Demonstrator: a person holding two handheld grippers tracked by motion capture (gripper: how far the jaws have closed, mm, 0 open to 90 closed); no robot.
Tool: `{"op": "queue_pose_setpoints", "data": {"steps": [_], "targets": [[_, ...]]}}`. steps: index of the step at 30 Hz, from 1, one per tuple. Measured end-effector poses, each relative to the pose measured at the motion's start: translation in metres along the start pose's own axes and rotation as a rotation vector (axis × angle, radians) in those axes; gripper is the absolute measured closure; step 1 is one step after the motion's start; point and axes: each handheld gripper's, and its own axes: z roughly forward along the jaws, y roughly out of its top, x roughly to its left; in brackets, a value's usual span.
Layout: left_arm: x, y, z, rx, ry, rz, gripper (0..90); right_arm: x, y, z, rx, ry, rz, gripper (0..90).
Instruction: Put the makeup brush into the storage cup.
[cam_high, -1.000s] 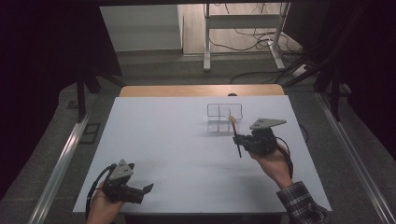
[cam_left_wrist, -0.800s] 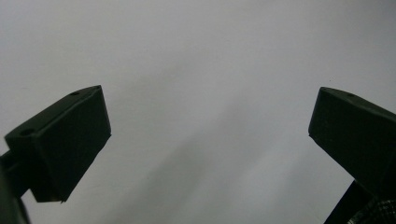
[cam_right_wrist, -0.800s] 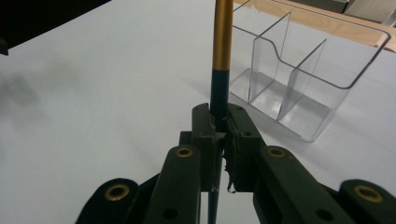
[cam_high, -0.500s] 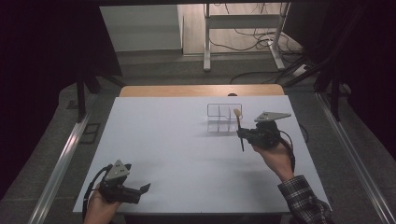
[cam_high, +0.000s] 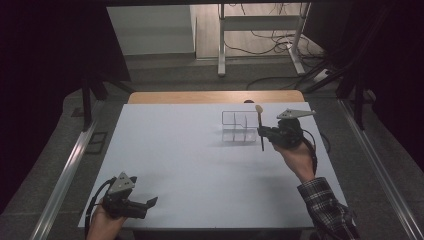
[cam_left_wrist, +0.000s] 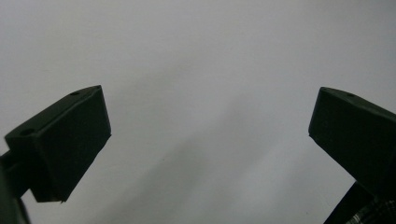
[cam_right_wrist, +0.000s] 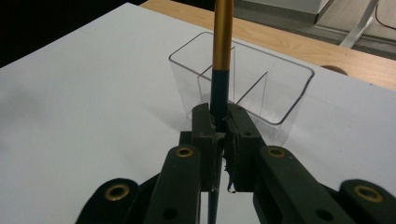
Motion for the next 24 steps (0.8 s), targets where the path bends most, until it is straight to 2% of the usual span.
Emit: {"op": "queue_pose_setpoints", "data": {"steps": [8,24], "targets": [[0.002,-0.002,-0.002,-0.003,0.01,-0.01,0.0,-0.01,0.012,0.002,-0.023,-0.016,0.02,83.4],[0.006,-0.007,-0.006,-0.006,0.03,-0.016,0.0,-0.019,0.037,0.01,-0.053,-0.042,0.015,83.4]]}}
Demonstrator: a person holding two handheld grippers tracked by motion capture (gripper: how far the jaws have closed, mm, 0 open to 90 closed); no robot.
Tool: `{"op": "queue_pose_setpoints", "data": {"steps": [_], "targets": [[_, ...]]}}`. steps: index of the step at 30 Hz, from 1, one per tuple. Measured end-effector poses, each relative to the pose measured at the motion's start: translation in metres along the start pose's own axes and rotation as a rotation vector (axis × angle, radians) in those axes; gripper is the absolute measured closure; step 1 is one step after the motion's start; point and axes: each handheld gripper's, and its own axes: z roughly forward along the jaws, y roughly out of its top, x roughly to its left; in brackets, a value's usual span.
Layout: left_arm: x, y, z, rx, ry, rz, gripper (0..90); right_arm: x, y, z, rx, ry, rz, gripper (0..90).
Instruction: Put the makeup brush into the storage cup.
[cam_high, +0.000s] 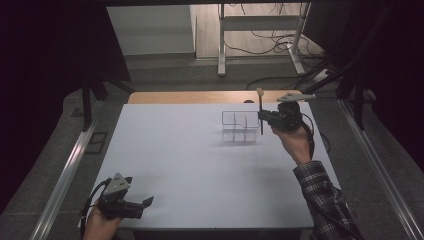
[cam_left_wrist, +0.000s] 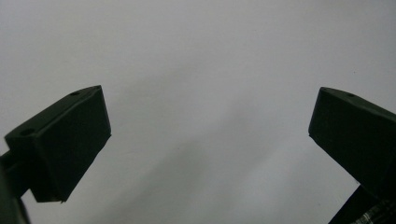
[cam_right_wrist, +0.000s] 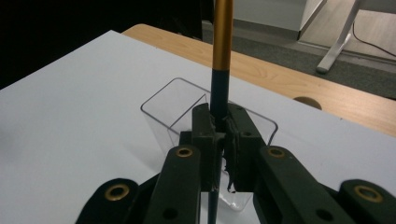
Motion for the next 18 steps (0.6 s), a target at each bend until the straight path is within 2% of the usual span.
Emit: {"op": "queue_pose_setpoints", "data": {"steps": [4,15,18], "targets": [[0.001,-0.001,-0.001,-0.001,0.002,-0.002,0.0,-0.002,0.008,0.003,-0.022,-0.015,-0.006,83.5],[0.003,-0.003,-0.003,-0.005,0.008,-0.006,0.0,-0.007,0.02,0.013,-0.032,-0.025,-0.012,83.5],[0.002,-0.003,-0.003,-0.005,0.012,-0.002,0.0,-0.009,0.025,0.016,-0.039,-0.041,-0.017,83.5]]}}
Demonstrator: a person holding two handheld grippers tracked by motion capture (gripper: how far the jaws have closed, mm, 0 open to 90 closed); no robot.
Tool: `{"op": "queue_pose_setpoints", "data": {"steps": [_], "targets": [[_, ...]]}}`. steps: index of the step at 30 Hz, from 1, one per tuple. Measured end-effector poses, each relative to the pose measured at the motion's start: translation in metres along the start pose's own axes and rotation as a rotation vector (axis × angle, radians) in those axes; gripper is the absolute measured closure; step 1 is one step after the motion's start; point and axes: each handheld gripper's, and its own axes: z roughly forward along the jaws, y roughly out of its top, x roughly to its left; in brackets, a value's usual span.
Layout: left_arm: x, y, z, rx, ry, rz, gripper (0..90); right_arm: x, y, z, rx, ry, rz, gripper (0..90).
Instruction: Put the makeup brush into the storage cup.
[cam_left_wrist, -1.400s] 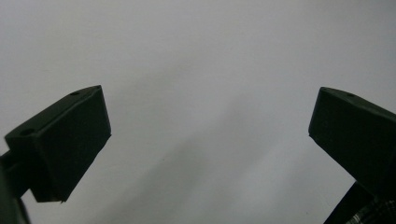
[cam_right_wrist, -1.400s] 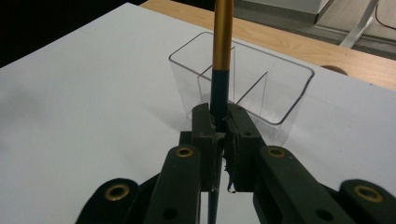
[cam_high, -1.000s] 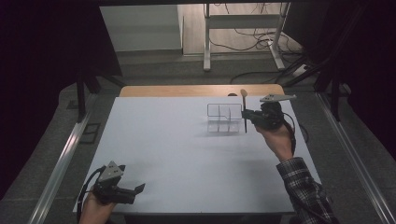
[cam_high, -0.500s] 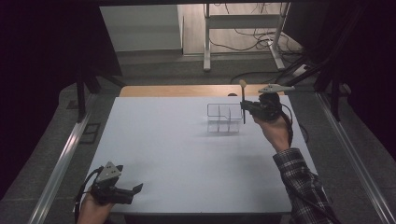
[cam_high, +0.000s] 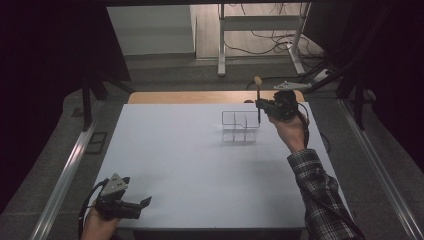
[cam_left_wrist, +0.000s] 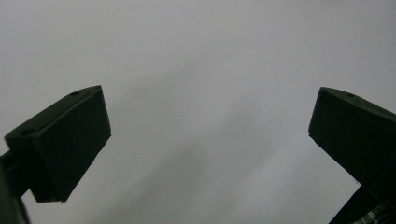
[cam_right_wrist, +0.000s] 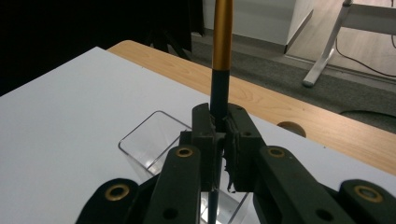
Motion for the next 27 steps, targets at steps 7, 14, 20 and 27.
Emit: {"op": "queue_pose_setpoints", "data": {"steps": [7,14,20,27], "targets": [[-0.001,0.0,-0.001,-0.005,0.007,0.006,0.0,-0.002,0.006,0.007,-0.007,-0.015,-0.008,83.5],[-0.001,0.0,-0.001,-0.002,0.007,0.01,0.0,-0.003,0.004,0.018,-0.001,-0.022,-0.01,83.5],[-0.001,0.0,-0.001,-0.002,0.008,0.013,0.0,-0.003,-0.002,0.026,0.002,-0.023,-0.012,83.5],[-0.002,0.001,-0.001,-0.003,0.01,0.018,0.0,0.0,-0.009,0.033,0.009,-0.022,-0.024,83.4]]}}
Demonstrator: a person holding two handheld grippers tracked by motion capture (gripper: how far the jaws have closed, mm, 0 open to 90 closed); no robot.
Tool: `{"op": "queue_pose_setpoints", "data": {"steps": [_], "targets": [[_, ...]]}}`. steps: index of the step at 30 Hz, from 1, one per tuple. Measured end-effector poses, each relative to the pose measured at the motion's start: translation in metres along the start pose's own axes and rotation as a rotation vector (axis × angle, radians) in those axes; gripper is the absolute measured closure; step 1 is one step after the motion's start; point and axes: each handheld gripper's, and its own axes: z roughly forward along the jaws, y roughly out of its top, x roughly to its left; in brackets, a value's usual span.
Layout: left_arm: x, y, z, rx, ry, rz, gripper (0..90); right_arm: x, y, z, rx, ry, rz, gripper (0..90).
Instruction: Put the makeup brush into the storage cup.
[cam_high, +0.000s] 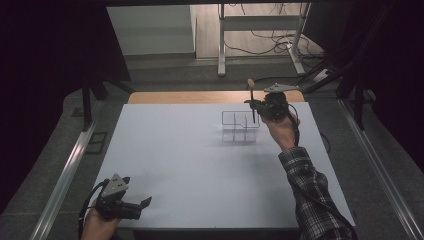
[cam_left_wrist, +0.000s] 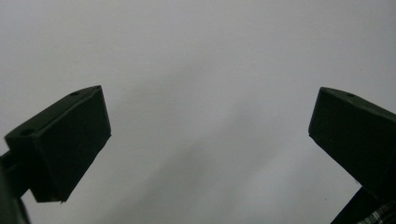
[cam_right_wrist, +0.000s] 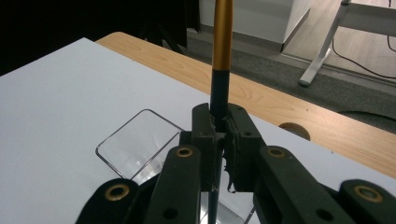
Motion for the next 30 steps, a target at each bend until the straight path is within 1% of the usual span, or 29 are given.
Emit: {"op": "queue_pose_setpoints", "data": {"steps": [12,23,30], "targets": [[0.0,0.0,0.0,0.002,0.006,0.006,0.0,-0.001,-0.015,0.01,0.025,-0.003,0.008,83.4],[-0.001,0.0,0.0,0.003,0.009,0.008,0.0,-0.002,-0.034,0.019,0.056,-0.007,0.021,83.3],[-0.001,0.0,0.001,0.005,0.01,0.01,0.0,-0.001,-0.041,0.022,0.074,-0.011,0.025,83.0]]}}
